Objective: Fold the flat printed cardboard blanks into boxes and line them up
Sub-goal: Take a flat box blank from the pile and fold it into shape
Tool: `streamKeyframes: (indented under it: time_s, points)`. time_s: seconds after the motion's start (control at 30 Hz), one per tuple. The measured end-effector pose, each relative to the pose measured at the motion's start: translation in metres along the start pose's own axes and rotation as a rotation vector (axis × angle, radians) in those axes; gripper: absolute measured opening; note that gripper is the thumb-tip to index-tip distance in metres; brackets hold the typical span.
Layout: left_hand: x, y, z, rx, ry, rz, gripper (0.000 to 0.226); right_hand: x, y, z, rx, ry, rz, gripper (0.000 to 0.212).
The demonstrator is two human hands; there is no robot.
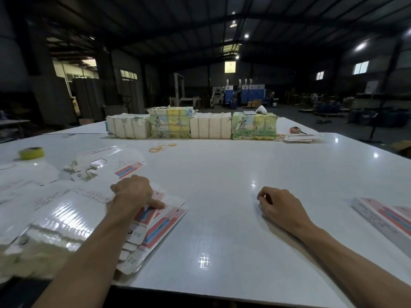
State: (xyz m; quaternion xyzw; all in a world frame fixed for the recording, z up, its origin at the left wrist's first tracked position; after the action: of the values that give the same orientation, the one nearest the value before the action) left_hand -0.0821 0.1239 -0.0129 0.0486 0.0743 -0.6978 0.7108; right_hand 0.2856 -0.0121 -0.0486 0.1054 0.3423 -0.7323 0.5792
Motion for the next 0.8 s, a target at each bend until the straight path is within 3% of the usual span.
streamKeyframes:
  time_s: [0.13, 0.27, 0.4, 0.5, 0.6, 0.7, 0.8]
  points:
    - [-0.005, 0.001, -0.002, 0.051, -0.014, 0.023, 0.086, 0.0, 0.002, 0.0, -0.025, -0.004, -0.009, 0.014]
    - [-0.017, 0.017, 0.009, 0.252, -0.026, -0.081, 0.058, -0.001, 0.003, -0.002, -0.033, -0.01, -0.01, 0.014]
    - [-0.008, 0.079, 0.024, 0.642, -0.259, -0.272, 0.035, -0.003, 0.006, -0.003, -0.086, 0.013, -0.02, 0.015]
    - [0.024, 0.15, 0.029, 1.055, -0.561, -0.428, 0.04, -0.005, 0.006, 0.005, -0.169, 0.093, -0.029, 0.017]
    - [0.054, 0.207, 0.021, 1.327, -0.81, -0.431, 0.036, -0.006, 0.006, 0.022, -0.251, 0.258, -0.015, 0.016]
    - [0.072, 0.244, 0.002, 1.404, -0.85, -0.43, 0.035, -0.007, 0.009, 0.037, -0.341, 0.398, -0.02, 0.017]
    - [0.085, 0.261, -0.018, 1.537, -0.904, -0.413, 0.06, -0.008, 0.011, 0.048, -0.401, 0.491, 0.001, 0.024]
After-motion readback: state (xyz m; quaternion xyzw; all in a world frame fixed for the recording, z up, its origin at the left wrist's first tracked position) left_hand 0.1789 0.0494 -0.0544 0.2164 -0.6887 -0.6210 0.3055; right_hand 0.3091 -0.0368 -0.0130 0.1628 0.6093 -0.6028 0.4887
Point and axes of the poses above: each hand's wrist, its own x-axis away from the middle knuckle, its own z-axis out of the back of the hand, y = z × x, the point moved 9 cm from there along -x, towards the middle knuckle, and after that the axes turned 11 degrees about y, right-handed, at the moved point
